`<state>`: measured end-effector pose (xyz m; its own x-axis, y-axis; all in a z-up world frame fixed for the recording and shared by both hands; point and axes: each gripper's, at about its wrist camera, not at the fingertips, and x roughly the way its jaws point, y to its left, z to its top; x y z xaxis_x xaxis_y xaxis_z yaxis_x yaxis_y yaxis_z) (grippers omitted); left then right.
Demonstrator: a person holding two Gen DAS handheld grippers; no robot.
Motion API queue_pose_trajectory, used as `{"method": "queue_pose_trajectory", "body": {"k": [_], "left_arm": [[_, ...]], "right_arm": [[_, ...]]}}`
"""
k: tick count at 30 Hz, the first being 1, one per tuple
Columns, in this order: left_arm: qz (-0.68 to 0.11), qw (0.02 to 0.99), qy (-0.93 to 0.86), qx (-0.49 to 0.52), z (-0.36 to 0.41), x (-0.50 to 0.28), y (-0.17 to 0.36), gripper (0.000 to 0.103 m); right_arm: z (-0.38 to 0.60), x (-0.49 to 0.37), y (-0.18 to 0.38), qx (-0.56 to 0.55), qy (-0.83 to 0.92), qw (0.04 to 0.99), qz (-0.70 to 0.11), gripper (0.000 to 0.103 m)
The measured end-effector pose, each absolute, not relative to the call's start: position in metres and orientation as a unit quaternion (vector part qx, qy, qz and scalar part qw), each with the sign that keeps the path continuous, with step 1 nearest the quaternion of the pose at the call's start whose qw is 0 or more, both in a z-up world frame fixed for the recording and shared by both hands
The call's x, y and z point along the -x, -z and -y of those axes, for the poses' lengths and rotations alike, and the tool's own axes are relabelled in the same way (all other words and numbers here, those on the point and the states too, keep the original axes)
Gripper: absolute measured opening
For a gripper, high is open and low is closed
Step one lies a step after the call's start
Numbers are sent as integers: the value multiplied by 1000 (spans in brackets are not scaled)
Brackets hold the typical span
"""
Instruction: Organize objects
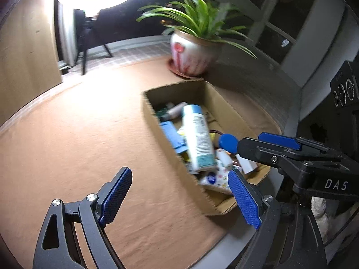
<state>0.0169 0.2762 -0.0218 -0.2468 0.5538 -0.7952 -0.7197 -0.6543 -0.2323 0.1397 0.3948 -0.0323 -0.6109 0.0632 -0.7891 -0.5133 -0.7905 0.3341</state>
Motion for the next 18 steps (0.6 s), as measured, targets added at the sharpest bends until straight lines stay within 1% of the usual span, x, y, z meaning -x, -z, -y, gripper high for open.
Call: {"method": "queue_pose_trajectory", "body": {"k": [7, 18], "left_arm": [[-68, 358, -817, 447, -213, -5, 4, 90], [-42, 257, -863, 434, -105, 7, -14, 90]], "right_arm": [[-357, -107, 19, 410, -871, 128, -240, 64], [-283, -59, 7, 414, -889, 66, -184, 64]]}}
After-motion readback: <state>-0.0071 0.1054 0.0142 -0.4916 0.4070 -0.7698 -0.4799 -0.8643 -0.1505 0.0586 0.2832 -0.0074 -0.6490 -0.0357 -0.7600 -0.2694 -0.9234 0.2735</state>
